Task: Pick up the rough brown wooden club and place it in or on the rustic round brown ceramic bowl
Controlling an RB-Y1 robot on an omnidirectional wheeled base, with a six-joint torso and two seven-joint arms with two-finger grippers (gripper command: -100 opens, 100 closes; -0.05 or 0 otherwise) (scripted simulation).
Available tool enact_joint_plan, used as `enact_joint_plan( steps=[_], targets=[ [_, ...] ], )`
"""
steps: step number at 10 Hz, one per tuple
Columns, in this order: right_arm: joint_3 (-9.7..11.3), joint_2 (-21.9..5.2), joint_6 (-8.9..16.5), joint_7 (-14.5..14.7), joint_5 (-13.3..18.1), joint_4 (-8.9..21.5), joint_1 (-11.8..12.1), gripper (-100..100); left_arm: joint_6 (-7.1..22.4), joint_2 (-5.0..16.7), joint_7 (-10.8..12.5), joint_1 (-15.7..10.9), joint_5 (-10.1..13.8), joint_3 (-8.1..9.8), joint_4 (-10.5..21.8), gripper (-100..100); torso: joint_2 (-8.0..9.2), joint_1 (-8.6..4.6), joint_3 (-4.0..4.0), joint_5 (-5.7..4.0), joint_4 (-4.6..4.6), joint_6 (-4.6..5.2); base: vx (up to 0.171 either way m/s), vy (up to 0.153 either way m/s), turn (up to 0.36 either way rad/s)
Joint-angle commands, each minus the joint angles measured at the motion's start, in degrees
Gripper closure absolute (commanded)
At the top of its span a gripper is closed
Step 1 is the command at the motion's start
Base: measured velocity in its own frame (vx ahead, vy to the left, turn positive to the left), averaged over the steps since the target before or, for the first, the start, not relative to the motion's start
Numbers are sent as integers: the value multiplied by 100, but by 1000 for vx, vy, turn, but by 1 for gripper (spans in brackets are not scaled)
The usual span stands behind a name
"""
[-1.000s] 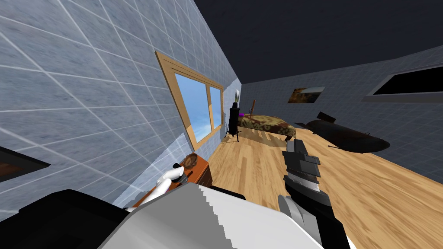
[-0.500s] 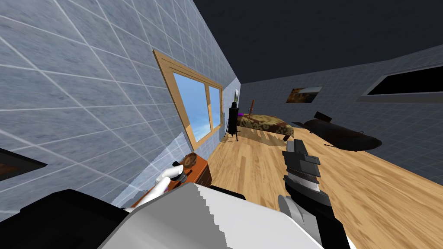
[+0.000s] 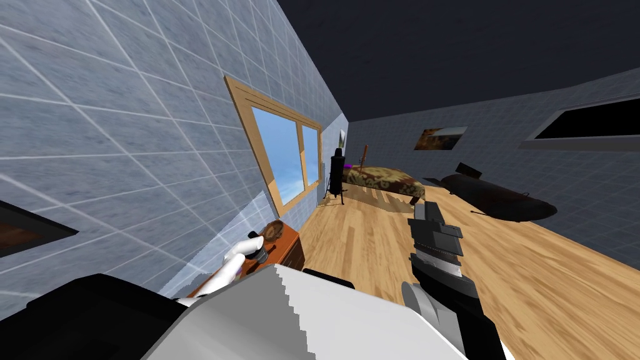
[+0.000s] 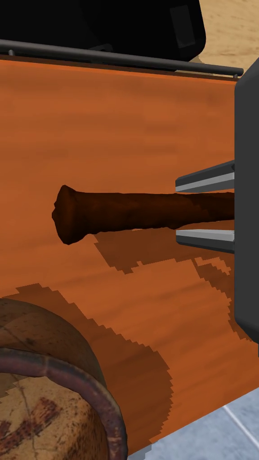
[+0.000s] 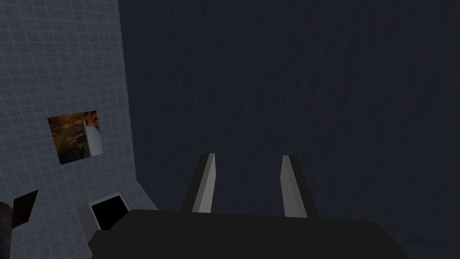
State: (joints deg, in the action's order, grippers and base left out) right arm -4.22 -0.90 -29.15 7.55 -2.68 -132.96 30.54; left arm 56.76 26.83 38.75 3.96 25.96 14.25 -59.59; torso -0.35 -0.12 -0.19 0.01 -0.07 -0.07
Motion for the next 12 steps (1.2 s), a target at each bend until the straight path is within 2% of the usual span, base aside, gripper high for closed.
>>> enact_joint_plan(
  steps=[1, 8, 12],
  targets=[
    [0, 0, 0, 0, 0, 0, 0, 0, 171, 94, -137, -58, -5, 57, 37, 100, 0, 0, 0, 0, 0, 0, 33, -68, 26],
    [0, 0, 0, 0, 0, 0, 0, 0, 1024, 556, -625, -228, -63, 303, -25, 100, -8, -5, -5, -2, -2, 4, 39, -79, 31],
    [0, 0, 0, 0, 0, 0, 0, 0, 1413, 813, -838, -315, -82, 389, -75, 100, -9, -4, -6, -2, -2, 5, 49, -76, 19]
  ],
)
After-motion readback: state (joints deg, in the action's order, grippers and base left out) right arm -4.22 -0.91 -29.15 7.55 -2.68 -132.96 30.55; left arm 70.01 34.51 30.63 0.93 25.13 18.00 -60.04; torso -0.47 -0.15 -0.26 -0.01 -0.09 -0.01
